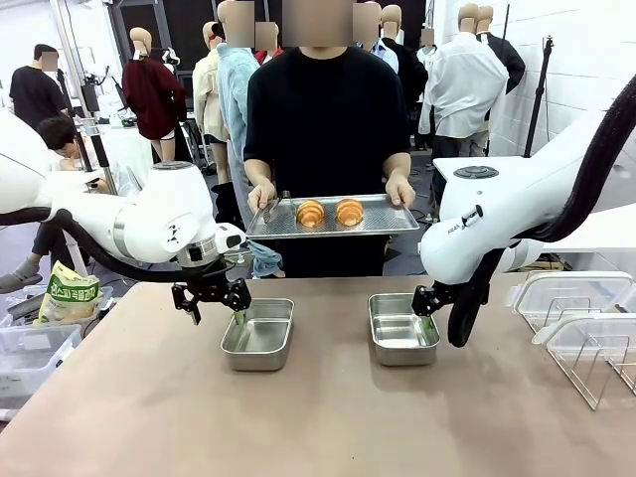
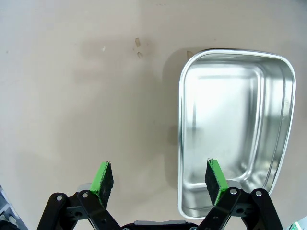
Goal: Place the bread in airtight containers.
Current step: Lift both Airtight Container, then once an object is inside an Airtight Container , place the container in the center of the table.
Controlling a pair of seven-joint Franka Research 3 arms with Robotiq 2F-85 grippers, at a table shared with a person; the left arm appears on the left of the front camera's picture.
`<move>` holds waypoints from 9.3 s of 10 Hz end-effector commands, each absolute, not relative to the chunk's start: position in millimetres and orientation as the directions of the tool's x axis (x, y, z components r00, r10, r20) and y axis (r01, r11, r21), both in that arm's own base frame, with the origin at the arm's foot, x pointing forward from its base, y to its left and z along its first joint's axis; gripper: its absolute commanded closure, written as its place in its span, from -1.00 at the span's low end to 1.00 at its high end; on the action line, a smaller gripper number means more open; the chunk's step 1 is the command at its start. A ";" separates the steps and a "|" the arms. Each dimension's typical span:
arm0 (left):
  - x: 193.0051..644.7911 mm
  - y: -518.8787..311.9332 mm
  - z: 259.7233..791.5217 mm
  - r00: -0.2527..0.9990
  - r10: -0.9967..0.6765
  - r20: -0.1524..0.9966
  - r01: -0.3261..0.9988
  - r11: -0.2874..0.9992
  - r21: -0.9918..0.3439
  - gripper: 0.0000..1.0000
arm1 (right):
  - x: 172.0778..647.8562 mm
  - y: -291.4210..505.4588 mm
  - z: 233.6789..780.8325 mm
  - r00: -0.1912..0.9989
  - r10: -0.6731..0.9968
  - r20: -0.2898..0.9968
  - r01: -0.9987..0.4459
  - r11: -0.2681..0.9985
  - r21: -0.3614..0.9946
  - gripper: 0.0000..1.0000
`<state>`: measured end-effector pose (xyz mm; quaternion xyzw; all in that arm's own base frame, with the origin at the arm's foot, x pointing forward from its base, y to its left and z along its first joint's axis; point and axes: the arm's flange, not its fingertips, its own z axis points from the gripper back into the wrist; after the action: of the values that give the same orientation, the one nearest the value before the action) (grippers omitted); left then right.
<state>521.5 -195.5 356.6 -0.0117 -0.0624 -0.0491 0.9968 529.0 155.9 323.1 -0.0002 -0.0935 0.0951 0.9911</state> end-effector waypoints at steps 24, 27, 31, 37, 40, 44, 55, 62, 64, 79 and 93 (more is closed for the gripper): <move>547.5 -204.0 324.1 0.998 -0.047 0.033 0.049 0.997 -0.053 1.00 | 551.4 163.3 304.2 0.985 0.128 0.114 -0.133 0.991 0.035 1.00; 546.0 -200.5 329.7 0.999 -0.029 0.041 0.031 0.998 -0.049 1.00 | 548.3 161.5 311.6 0.985 0.119 0.127 -0.126 0.991 0.050 1.00; 535.7 -190.7 357.9 0.999 0.027 0.038 -0.025 0.997 -0.071 1.00 | 528.1 138.3 354.9 0.992 0.078 0.103 -0.080 0.997 0.020 1.00; 506.4 -186.6 465.6 0.994 0.027 0.105 -0.012 0.991 -0.136 1.00 | 484.6 119.3 488.6 0.971 0.107 0.214 -0.135 0.983 0.121 1.00; 497.9 -182.6 474.7 0.993 0.032 0.115 -0.014 0.988 -0.154 1.00 | 476.7 118.8 495.1 0.967 0.112 0.229 -0.140 0.984 0.108 1.00; 503.4 -190.4 481.6 0.991 0.019 0.130 -0.003 0.993 -0.121 1.00 | 482.1 121.9 508.4 0.968 0.097 0.229 -0.121 0.988 0.092 1.00; 503.4 -190.4 481.6 0.991 0.019 0.130 -0.003 0.993 -0.121 1.00 | 482.1 121.9 508.4 0.968 0.097 0.229 -0.121 0.988 0.092 1.00; 503.4 -190.4 481.6 0.991 0.019 0.130 -0.003 0.993 -0.121 1.00 | 482.1 121.9 508.4 0.968 0.097 0.229 -0.121 0.988 0.092 1.00; 503.4 -190.4 481.6 0.991 0.019 0.130 -0.003 0.993 -0.121 1.00 | 482.1 121.9 508.4 0.968 0.097 0.229 -0.121 0.988 0.092 1.00; 503.4 -190.4 481.6 0.991 0.019 0.130 -0.003 0.993 -0.121 1.00 | 482.1 121.9 508.4 0.968 0.097 0.229 -0.121 0.988 0.092 1.00; 503.4 -190.4 481.6 0.991 0.019 0.130 -0.003 0.993 -0.121 1.00 | 482.1 121.9 508.4 0.968 0.097 0.229 -0.121 0.988 0.092 1.00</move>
<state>501.5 -191.6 478.0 -0.0615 -0.0613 0.0053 0.9962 480.9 121.6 506.5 0.0518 -0.1113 0.0566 0.9908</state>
